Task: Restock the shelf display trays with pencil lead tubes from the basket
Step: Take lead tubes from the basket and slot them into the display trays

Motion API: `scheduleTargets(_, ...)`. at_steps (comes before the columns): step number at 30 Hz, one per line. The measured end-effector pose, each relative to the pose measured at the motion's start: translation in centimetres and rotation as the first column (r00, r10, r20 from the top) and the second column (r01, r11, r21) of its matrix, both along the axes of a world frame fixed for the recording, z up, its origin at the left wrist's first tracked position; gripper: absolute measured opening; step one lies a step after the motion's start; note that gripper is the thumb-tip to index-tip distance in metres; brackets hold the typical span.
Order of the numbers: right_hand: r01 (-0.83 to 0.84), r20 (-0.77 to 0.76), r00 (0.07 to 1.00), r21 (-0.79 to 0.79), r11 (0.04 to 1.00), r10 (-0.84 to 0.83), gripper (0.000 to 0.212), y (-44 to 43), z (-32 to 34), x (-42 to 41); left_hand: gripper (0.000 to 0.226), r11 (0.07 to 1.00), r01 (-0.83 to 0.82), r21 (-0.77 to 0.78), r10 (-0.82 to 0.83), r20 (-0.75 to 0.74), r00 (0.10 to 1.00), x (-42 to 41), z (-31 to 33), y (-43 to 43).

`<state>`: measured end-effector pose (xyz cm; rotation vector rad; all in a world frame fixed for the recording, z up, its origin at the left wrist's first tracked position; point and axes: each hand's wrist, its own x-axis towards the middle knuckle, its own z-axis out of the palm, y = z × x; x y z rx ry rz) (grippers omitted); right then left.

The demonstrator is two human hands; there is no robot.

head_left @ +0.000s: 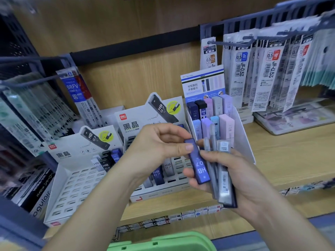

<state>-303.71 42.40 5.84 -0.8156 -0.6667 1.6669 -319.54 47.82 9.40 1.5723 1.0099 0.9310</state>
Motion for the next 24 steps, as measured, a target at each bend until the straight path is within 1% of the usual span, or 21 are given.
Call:
scheduleTargets(2,-0.02,0.058,0.998,-0.014,1.0,0.021,0.035,-0.1,-0.1,0.2,0.029,1.0,-0.031,0.001,0.031,0.065,0.997,-0.9,0.1,0.2)
scheduleTargets(4,-0.056,0.084,0.995,0.017,0.998,0.054,0.033,-0.1,-0.1,0.1,0.031,0.996,-0.076,0.051,0.073,0.06,0.996,-1.4,0.4,-0.1)
scheduleTargets(6,-0.043,0.079,0.996,0.069,0.997,0.037,0.036,0.0,-0.4,-0.1,0.031,0.983,-0.125,0.138,0.13,-0.028,0.991,-1.8,0.8,-0.6)
scheduleTargets(8,0.019,0.095,0.995,0.103,0.995,-0.029,0.039,0.2,-0.6,-0.3,0.025,0.972,-0.136,0.191,0.163,-0.138,0.977,-2.0,1.2,-1.4)
scheduleTargets(10,0.08,0.117,0.989,0.123,0.989,-0.095,0.033,0.5,-0.7,-0.7,0.017,0.971,-0.127,0.201,0.174,-0.236,0.956,-2.2,1.4,-2.1)
scheduleTargets(12,0.117,0.136,0.981,0.142,0.983,-0.136,0.025,0.7,-0.7,-1.4,0.016,0.974,-0.118,0.193,0.172,-0.294,0.94,-2.3,1.2,-3.1)
scheduleTargets(14,0.119,0.161,0.976,0.159,0.98,-0.145,0.024,0.6,-0.7,-2.5,0.024,0.984,-0.083,0.158,0.131,-0.326,0.936,-2.7,0.6,-4.2)
scheduleTargets(16,0.083,0.216,0.969,0.177,0.981,-0.121,0.023,0.2,-0.8,-3.8,0.047,0.99,-0.035,0.138,0.085,-0.375,0.923,-3.4,-0.4,-5.1)
scheduleTargets(17,0.05,0.25,0.963,0.182,0.982,-0.096,0.024,0.0,-0.8,-4.5,0.055,0.989,-0.018,0.149,0.075,-0.386,0.92,-3.8,-0.9,-5.6)
scheduleTargets(19,-0.004,0.3,0.953,0.167,0.986,-0.046,0.022,-0.3,-1.0,-5.6,0.057,0.98,-0.033,0.199,0.106,-0.366,0.924,-4.8,-1.3,-6.3)
scheduleTargets(20,-0.016,0.309,0.951,0.146,0.989,-0.031,0.021,-0.4,-1.0,-6.0,0.054,0.974,-0.075,0.214,0.143,-0.326,0.935,-5.5,-1.4,-6.4)
scheduleTargets(22,-0.015,0.291,0.957,0.1,0.995,-0.015,0.018,-0.3,-1.2,-6.4,0.044,0.947,-0.227,0.229,0.273,-0.194,0.942,-7.2,-1.1,-6.1)
scheduleTargets(24,0.003,0.25,0.968,0.05,0.999,-0.016,0.016,-0.1,-1.2,-6.4,0.032,0.871,-0.415,0.261,0.446,-0.069,0.892,-9.5,-0.8,-4.9)
